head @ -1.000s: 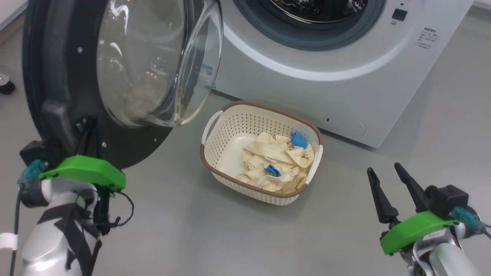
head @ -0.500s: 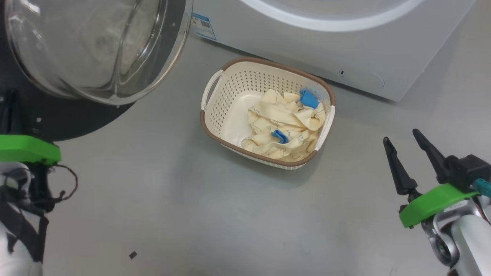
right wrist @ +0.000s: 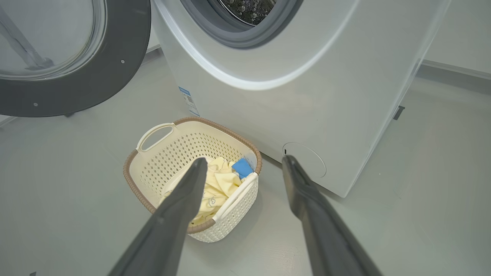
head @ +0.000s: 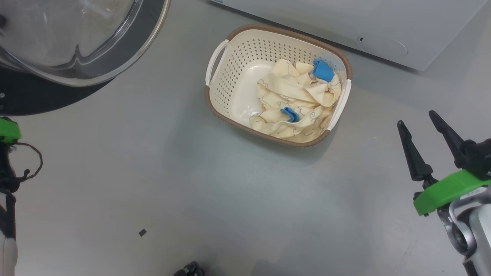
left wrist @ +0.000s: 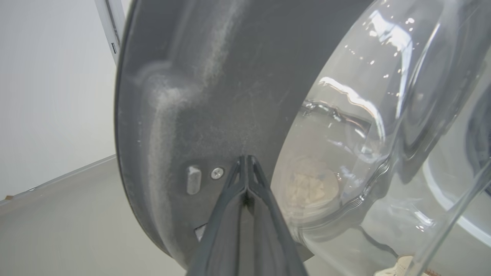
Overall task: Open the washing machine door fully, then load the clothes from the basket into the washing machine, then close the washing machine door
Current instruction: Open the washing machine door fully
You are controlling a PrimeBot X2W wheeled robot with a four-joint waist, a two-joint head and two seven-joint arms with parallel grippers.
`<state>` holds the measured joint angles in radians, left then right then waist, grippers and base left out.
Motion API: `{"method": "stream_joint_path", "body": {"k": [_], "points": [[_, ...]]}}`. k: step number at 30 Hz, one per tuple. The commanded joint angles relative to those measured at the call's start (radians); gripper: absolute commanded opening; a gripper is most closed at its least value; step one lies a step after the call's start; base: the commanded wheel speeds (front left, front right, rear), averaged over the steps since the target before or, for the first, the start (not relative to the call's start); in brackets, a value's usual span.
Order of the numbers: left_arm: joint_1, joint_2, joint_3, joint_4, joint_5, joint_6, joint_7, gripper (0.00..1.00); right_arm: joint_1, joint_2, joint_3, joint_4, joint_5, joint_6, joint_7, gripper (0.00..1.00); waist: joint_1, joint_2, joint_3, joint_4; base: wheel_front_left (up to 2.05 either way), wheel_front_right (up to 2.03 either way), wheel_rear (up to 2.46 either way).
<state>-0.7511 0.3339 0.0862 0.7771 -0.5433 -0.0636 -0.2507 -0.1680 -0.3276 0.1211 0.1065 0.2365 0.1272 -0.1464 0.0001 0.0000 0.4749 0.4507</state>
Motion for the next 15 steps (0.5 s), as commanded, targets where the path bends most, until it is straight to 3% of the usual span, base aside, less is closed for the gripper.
{"method": "stream_joint_path", "body": {"k": [1, 15], "points": [[-0.024, 0.065, 0.053, -0.016, 0.018, -0.004, -0.011, 0.00, 0.016, -0.015, 0.009, -0.042, -0.006, 0.003, 0.003, 1.00, -0.0001, 0.0000, 0.002, 0.001, 0.00, 0.00, 0.00], [0.034, 0.003, 0.103, -0.023, 0.177, -0.040, -0.011, 0.00, 0.015, 0.025, 0.013, -0.003, 0.021, 0.003, -0.033, 1.00, -0.0001, 0.0000, -0.100, -0.013, 0.00, 0.00, 0.00]]}}
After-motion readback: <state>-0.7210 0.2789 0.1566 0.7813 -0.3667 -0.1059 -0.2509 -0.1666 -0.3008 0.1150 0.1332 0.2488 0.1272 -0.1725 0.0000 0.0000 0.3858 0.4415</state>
